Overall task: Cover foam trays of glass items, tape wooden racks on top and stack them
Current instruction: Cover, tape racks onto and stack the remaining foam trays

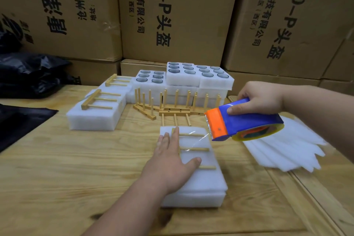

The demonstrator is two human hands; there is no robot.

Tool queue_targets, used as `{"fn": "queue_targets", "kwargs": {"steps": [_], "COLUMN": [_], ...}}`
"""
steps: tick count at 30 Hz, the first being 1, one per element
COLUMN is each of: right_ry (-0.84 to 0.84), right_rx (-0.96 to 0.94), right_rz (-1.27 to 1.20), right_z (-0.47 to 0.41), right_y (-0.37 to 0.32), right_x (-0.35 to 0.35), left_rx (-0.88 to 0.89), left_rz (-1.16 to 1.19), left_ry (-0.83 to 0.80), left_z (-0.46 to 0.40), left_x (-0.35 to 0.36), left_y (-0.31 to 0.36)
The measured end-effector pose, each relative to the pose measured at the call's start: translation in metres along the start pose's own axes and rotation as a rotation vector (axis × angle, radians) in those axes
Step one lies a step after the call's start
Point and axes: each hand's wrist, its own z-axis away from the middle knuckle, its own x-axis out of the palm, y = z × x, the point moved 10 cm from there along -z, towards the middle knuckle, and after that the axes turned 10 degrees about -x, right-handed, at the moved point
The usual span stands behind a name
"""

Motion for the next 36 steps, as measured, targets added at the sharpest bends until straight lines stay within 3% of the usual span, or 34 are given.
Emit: {"fn": "queue_targets", "kwargs": {"steps": [4, 11, 15, 20, 28, 36], "right_ry": [-0.047, -0.086, -0.11, -0.127, -0.12, -0.094], "right_rx": [0.018, 0.058, 0.056, 0.051, 0.081, 0.082], "right_rz": [-0.054, -0.066, -0.078, -0.059, -0.164, -0.165], "right_z": [0.004, -0.002, -0.003, -0.006, 0.0, 0.004], "right_y": [0.007, 0.02, 0.023, 0.029, 0.036, 0.038], "right_x": [0.019, 0.032, 0.039, 0.055, 0.066, 0.067], "left_rx": [-0.094, 0.118, 0.12, 0.05, 0.123, 0.083], "left_rz": [-0.137, -0.386, -0.516, -0.65, -0.724, -0.71], "left_ry": [-0.155, -0.128, -0.101, -0.179, -0.076, -0.152], "left_z": [-0.008, -0.023, -0.026, -0.026, -0.02, -0.023], "left_x": [-0.004, 0.011, 0.022, 0.023, 0.037, 0.035], "left_y": [0.003, 0.049, 0.047, 0.051, 0.068, 0.062]}}
